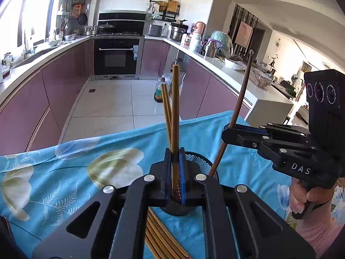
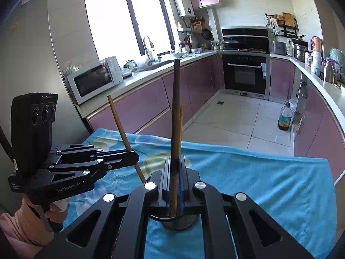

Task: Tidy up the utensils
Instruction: 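Carry the chopstick with the right tool and drop it into the mesh holder, then open the right tool and withdraw from the holder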

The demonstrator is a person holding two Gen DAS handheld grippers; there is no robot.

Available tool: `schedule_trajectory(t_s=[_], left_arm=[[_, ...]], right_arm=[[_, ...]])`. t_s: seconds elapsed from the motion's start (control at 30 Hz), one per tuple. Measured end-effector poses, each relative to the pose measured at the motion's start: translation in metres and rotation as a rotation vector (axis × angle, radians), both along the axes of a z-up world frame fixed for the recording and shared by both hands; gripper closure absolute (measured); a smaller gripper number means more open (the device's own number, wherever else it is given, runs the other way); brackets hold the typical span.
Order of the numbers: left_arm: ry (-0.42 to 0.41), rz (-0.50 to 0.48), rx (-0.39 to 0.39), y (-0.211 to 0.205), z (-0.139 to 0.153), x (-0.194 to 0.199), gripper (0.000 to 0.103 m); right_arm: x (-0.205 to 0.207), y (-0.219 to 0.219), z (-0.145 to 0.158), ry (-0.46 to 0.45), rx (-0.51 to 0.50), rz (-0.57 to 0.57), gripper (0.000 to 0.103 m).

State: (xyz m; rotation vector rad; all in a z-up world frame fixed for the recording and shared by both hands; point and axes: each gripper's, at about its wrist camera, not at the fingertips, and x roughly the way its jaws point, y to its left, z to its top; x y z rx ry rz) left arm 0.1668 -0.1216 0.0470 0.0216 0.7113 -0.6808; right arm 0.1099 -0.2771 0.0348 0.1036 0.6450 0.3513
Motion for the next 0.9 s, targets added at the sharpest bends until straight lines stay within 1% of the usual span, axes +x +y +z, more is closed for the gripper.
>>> schedule_trajectory(t_s=[0.07, 0.17, 0.43, 0.5, 0.63, 0.73, 0.77, 0.83, 0.9], left_arm=[[0.018, -0.001, 0.014, -0.003, -0.008, 0.006, 0.095], [0.023, 0.004, 0.022, -0.005, -0.014, 0.014, 0.095], [0.031, 0.015, 0.035, -0.013, -0.017, 0.029, 0.095], [0.039, 0.021, 0.026, -0.014, -0.018, 0.031, 0.089], [0.045, 0.038, 0.018, -0.011, -0.019, 0.03, 0.089], [0.031, 0.053, 0.012, -0.006, -0.019, 0.024, 0.086], [0.022, 0.059, 0.011, -0.003, -0.018, 0.02, 0.085], [-0.001, 0.074, 0.005, 0.003, -0.015, 0.013, 0.083], [-0.032, 0.09, -0.002, 0.01, -0.011, 0.004, 0.078]], right_arm=[[0.007, 0.002, -0.007, 0.036, -0.007, 0.009, 0.097], [0.016, 0.007, -0.015, 0.07, -0.016, 0.011, 0.097], [0.028, 0.005, -0.02, 0.084, -0.007, -0.012, 0.096], [0.03, 0.006, -0.021, 0.09, -0.008, -0.015, 0.095], [0.028, 0.007, -0.022, 0.086, -0.009, -0.027, 0.094], [0.024, 0.008, -0.021, 0.072, -0.009, -0.03, 0.092], [0.021, 0.008, -0.02, 0.065, -0.004, -0.028, 0.09], [0.016, 0.009, -0.021, 0.057, -0.006, -0.033, 0.089], [0.01, 0.01, -0.02, 0.043, -0.002, -0.033, 0.087]])
